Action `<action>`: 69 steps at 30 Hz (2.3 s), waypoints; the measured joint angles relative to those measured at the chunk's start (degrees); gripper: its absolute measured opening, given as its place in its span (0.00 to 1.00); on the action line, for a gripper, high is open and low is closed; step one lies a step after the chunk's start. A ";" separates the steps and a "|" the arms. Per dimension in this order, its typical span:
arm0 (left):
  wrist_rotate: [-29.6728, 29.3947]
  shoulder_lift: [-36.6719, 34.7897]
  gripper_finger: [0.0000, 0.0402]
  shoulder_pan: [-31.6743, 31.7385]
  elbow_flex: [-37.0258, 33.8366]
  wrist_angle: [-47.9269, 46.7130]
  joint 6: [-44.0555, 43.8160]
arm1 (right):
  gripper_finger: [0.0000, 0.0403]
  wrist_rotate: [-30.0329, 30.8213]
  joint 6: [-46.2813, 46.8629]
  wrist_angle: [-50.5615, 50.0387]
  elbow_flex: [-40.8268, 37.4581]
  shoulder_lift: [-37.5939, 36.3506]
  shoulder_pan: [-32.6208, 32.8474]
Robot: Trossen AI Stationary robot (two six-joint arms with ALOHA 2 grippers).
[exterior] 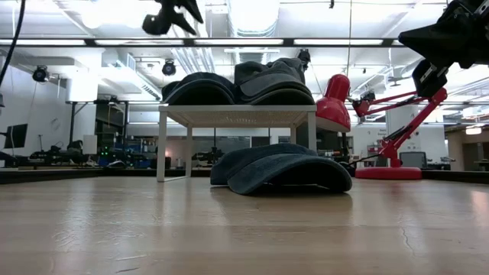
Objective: Pick & Place hat
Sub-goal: Put the blue cap on the shelf
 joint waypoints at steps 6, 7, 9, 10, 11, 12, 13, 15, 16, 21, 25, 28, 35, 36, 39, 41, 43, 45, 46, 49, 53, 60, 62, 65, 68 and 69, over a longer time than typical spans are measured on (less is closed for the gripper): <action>-5.61 -1.64 0.33 -12.31 -1.03 -0.94 -8.01 | 0.02 0.00 -0.01 0.00 0.00 0.01 -0.01; -7.36 -1.64 0.33 -14.69 -1.14 -1.05 -9.57 | 0.02 0.00 -0.01 0.00 -0.01 -0.01 0.00; -11.22 -1.54 0.33 -19.35 -1.15 -1.04 -12.86 | 0.02 0.00 -0.01 0.00 0.00 0.01 0.01; -13.41 -1.42 0.33 -21.79 -1.15 -0.83 -14.75 | 0.02 0.00 -0.01 0.00 -0.01 0.01 -0.01; -15.59 -1.18 0.33 -24.10 -1.15 -0.78 -16.65 | 0.02 -0.02 -0.01 0.00 0.00 0.00 0.01; -17.83 -0.93 0.33 -26.30 -1.15 -0.79 -18.42 | 0.02 -0.02 -0.01 0.00 -0.02 -0.01 -0.01; -20.02 -0.59 0.33 -28.48 -1.15 -0.75 -20.35 | 0.02 0.00 -0.01 0.00 -0.02 -0.01 0.00; -24.20 0.32 0.33 -32.48 -1.17 -0.71 -24.65 | 0.02 -0.02 -0.01 0.00 0.00 0.00 0.00; -26.24 0.69 0.33 -34.25 -1.19 -0.66 -26.64 | 0.02 -0.01 -0.01 0.00 0.00 0.00 0.00; -33.20 4.12 0.33 -41.17 -1.20 1.23 -35.20 | 0.02 -0.02 -0.01 -0.04 0.00 -0.01 -0.01; -35.25 8.13 0.33 -43.80 -1.22 5.95 -38.39 | 0.02 -0.02 -0.01 -0.04 0.00 0.01 -0.01; -35.41 11.48 0.33 -44.22 -1.22 9.98 -39.54 | 0.02 -0.02 -0.01 -0.07 0.00 0.01 -0.01; -35.68 19.54 0.33 -43.74 -1.12 13.28 -44.86 | 0.02 -0.03 -0.01 -0.09 0.00 -0.01 -0.01; -36.21 20.65 0.33 -43.55 -1.11 13.28 -45.94 | 0.02 -0.04 -0.01 -0.11 0.00 0.01 -0.01; -39.50 23.74 0.33 -42.87 -1.15 14.17 -48.51 | 0.02 -0.04 -0.03 -0.13 -0.02 0.01 0.01; -41.36 25.44 0.33 -42.32 -1.11 15.24 -49.39 | 0.02 -0.04 -0.04 -0.13 0.00 0.01 0.00; -41.94 27.04 0.33 -41.67 -1.15 18.44 -49.49 | 0.02 -0.04 -0.04 -0.15 -0.01 0.01 0.01; -42.06 28.61 0.33 -41.09 -1.15 21.87 -49.48 | 0.02 -0.04 -0.04 -0.15 0.00 0.01 -0.01; -42.07 29.38 0.33 -40.85 -1.15 24.60 -49.45 | 0.02 -0.04 -0.04 -0.15 0.00 0.01 0.00; -42.03 31.57 0.33 -40.44 -1.17 31.14 -47.71 | 0.02 -0.04 -0.04 -0.19 0.00 0.01 -0.01; -42.04 33.77 0.33 -40.20 -1.17 39.10 -42.62 | 0.02 -0.07 0.18 -0.22 -0.02 0.01 0.01; -41.86 34.86 0.33 -39.98 -1.24 43.86 -42.47 | 0.02 -0.12 0.23 -0.30 -0.02 0.01 0.01; -41.86 34.86 0.33 -39.99 -1.24 43.84 -42.52 | 0.02 -0.11 0.26 -0.33 0.00 0.07 -0.01; -41.81 34.86 0.33 -39.97 -1.24 43.78 -44.83 | 0.02 -0.11 0.23 -0.35 0.00 0.01 -0.01; -41.83 34.86 0.33 -39.95 -1.24 43.81 -46.38 | 0.02 -0.13 0.25 -0.35 -0.02 0.01 0.01; -41.83 34.86 0.33 -39.95 -1.24 43.79 -45.85 | 0.02 -0.13 0.23 -0.35 0.00 0.01 0.00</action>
